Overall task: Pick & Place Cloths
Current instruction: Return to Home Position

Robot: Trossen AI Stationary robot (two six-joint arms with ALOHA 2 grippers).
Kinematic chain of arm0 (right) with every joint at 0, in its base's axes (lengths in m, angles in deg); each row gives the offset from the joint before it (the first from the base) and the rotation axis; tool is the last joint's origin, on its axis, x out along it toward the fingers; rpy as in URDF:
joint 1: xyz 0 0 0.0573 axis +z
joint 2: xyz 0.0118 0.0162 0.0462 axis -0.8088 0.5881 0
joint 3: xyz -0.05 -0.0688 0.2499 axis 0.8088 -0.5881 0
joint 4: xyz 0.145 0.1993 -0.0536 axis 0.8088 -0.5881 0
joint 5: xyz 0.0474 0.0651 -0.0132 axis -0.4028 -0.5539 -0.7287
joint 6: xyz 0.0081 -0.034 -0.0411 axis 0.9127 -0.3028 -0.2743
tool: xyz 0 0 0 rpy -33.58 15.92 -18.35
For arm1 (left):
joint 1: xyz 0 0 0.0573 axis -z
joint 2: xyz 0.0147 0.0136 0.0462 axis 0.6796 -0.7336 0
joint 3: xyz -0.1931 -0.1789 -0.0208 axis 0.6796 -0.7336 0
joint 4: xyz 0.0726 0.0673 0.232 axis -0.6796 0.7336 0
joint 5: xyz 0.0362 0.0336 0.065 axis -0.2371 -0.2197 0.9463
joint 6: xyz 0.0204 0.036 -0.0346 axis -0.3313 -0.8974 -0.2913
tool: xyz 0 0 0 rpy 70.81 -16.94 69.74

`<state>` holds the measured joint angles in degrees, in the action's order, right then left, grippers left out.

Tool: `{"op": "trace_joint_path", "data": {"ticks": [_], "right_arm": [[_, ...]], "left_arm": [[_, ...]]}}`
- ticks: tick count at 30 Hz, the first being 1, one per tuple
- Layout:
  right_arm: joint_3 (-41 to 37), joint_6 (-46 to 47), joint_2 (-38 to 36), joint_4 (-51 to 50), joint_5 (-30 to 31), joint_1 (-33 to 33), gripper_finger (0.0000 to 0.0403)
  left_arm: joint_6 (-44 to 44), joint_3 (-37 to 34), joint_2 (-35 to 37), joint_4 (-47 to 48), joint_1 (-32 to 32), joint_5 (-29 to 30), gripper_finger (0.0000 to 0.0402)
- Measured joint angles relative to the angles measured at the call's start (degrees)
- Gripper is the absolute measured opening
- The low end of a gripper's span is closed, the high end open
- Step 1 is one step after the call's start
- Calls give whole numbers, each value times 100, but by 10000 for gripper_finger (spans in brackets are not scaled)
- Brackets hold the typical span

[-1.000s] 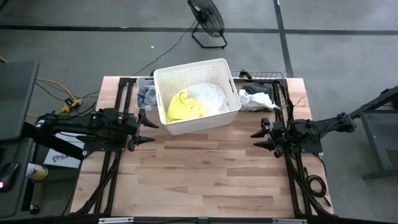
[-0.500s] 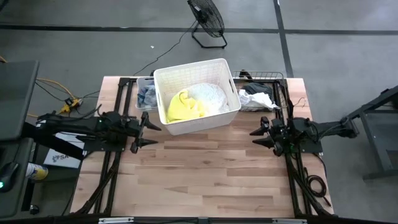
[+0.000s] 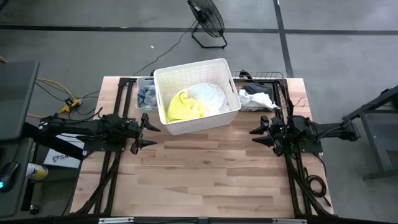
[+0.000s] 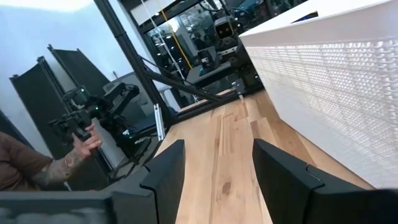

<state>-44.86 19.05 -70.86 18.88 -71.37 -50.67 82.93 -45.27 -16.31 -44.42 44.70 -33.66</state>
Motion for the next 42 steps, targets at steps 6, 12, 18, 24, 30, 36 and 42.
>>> {"op": "trace_joint_path", "data": {"ticks": [6,12,18,24,30,36,42], "right_arm": [[0,15,0,11,-163,-87,180],[0,1,0,12,-168,-87,180],[0,23,-1,20,-123,-85,180],[0,-81,4,25,29,-85,180],[0,-656,9,36,195,-85,180],[0,-1057,13,31,200,-69,180],[0,-1148,13,-12,209,-69,180]], "left_arm": [[1,-155,282,78,0,17,271],[19,-177,583,559,0,239,271],[-79,-185,783,967,0,866,271],[-163,-189,863,1034,0,847,271],[-65,-193,861,1054,0,699,271],[-60,-198,859,1067,0,743,271],[-56,-198,857,1049,0,751,271]]}}
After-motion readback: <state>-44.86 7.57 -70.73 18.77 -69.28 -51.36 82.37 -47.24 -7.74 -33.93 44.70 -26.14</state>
